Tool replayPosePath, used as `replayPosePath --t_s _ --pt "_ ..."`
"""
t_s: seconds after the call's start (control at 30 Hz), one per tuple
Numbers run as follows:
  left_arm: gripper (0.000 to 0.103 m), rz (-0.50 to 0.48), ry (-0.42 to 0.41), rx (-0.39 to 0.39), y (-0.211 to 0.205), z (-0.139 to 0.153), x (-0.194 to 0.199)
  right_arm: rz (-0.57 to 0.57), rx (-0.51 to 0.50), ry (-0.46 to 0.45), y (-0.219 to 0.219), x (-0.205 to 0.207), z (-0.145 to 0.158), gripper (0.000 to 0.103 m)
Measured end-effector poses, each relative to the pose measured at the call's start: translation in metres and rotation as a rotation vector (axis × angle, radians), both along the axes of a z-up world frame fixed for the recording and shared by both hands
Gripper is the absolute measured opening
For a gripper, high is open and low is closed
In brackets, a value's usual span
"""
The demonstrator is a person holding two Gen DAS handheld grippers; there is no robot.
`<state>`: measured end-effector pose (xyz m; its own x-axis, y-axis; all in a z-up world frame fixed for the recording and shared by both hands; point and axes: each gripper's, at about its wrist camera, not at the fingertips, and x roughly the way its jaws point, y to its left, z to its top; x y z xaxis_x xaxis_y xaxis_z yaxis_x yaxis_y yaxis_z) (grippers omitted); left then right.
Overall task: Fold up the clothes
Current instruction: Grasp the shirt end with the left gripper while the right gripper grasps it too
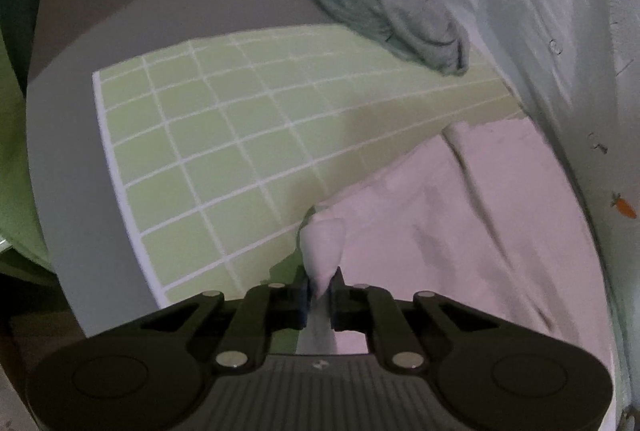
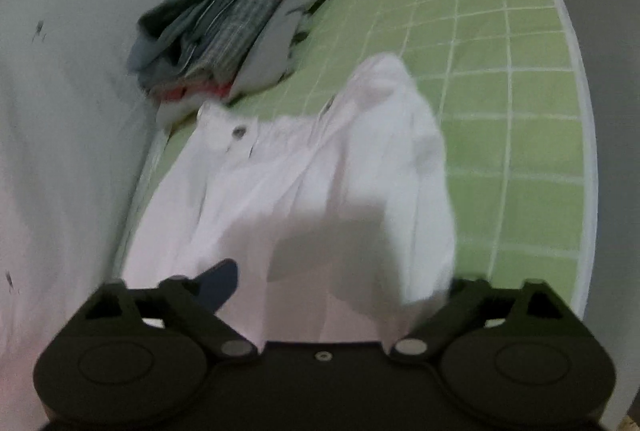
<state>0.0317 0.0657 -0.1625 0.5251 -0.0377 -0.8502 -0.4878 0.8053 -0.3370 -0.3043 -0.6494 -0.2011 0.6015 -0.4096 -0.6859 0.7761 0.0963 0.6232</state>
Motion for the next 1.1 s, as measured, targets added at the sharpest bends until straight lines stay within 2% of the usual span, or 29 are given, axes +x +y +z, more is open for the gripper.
replayPosePath --t_s 0.07,0.13,0.17,0.27,0.43,0.67,0.73,0.8,0.9,1.1 --pt "0.009 0.001 -0.021 0.003 -0.003 0.006 0.002 -0.018 0.032 -0.001 -0.007 -0.006 -0.001 0.036" --pt "0.008 -0.027 -0.054 0.009 -0.007 0.015 0.001 -0.033 0.056 -0.011 -0.012 -0.013 -0.001 0.017" --pt "0.008 -0.033 -0.073 0.010 -0.008 0.020 0.000 -0.035 0.056 -0.037 -0.011 -0.018 0.002 0.012" --pt "0.007 -0.024 -0.117 0.020 -0.008 0.043 -0.008 -0.040 0.042 -0.124 -0.005 -0.036 0.018 0.008" --pt "0.007 0.025 -0.176 0.046 -0.002 0.082 -0.030 -0.010 -0.035 -0.203 0.004 -0.052 0.068 0.006" --pt "0.007 0.122 -0.245 0.029 0.005 0.132 -0.062 -0.038 -0.040 -0.262 -0.004 -0.083 0.104 0.006" --pt "0.007 0.120 -0.269 0.057 0.000 0.141 -0.063 -0.026 -0.049 -0.251 -0.006 -0.077 0.104 0.006" --pt "0.007 0.129 -0.260 0.078 -0.009 0.137 -0.055 -0.008 -0.046 -0.207 -0.011 -0.064 0.099 0.006" --pt "0.007 0.162 -0.237 0.027 -0.019 0.128 -0.040 0.007 -0.025 -0.196 -0.021 -0.040 0.095 0.007" --pt "0.007 0.122 -0.274 0.052 -0.052 0.141 0.010 0.095 -0.099 -0.162 -0.037 0.014 0.118 0.007"
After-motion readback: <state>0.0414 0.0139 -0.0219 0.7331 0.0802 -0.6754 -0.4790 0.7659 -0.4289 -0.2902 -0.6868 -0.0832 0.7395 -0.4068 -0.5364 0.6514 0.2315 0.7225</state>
